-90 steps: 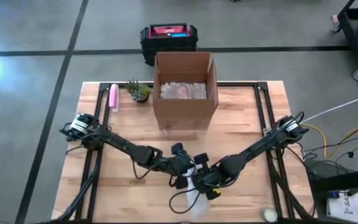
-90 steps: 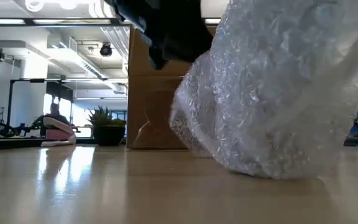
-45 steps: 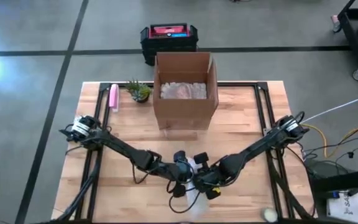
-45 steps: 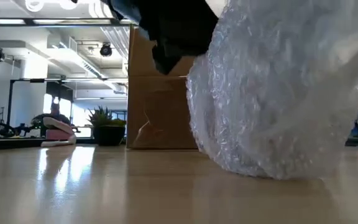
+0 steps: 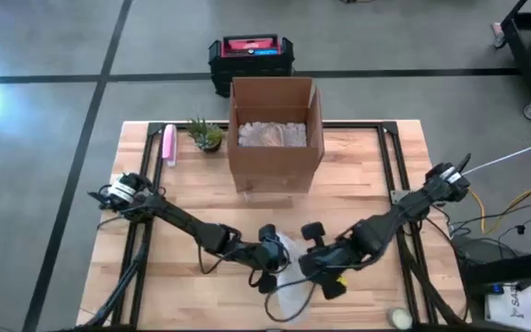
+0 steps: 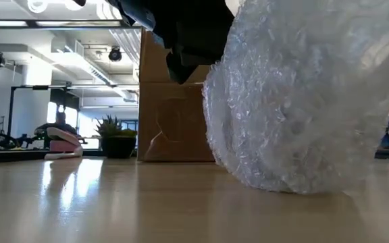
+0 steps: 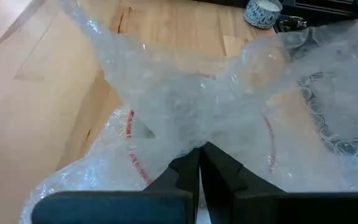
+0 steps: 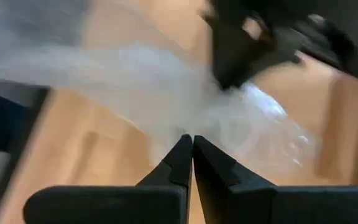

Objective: Wrap mug
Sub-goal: Wrap the gray mug with the bubble wrap

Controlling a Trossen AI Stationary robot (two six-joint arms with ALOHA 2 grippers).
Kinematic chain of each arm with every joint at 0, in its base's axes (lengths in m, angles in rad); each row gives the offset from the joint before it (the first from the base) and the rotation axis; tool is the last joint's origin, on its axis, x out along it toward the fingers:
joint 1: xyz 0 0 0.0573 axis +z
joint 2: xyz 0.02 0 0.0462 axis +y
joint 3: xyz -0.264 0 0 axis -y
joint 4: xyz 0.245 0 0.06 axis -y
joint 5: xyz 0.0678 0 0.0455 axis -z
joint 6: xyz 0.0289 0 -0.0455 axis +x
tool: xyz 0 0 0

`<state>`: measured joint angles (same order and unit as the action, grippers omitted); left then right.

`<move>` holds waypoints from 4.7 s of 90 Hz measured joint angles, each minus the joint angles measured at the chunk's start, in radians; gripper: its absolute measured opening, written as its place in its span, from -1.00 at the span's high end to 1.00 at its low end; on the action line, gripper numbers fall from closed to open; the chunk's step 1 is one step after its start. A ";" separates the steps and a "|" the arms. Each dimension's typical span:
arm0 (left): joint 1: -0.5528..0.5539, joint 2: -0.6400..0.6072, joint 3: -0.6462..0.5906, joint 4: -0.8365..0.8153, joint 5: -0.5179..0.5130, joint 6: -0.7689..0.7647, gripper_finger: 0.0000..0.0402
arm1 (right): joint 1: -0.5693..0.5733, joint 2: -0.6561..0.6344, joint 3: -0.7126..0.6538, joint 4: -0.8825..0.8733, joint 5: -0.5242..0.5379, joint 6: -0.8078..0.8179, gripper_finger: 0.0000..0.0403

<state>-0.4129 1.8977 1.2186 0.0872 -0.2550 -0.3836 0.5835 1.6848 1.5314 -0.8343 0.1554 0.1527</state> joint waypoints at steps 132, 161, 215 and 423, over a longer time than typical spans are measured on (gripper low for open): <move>-0.005 0.039 0.036 0.034 -0.069 0.007 1.00 | -0.056 0.122 0.011 -0.065 0.046 -0.009 1.00; -0.005 0.039 0.036 0.032 -0.056 0.000 1.00 | -0.085 0.044 -0.023 -0.198 0.285 0.023 1.00; -0.005 0.018 0.041 0.002 -0.045 0.001 1.00 | -0.089 0.209 -0.148 0.112 0.108 0.007 1.00; -0.047 -0.138 0.068 -0.429 0.041 -0.059 1.00 | -0.069 0.169 -0.209 0.303 0.106 0.038 1.00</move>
<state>-0.4600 1.7597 1.2870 -0.3418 -0.2136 -0.4421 0.5144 1.8534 1.3224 -0.5311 0.2615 0.1909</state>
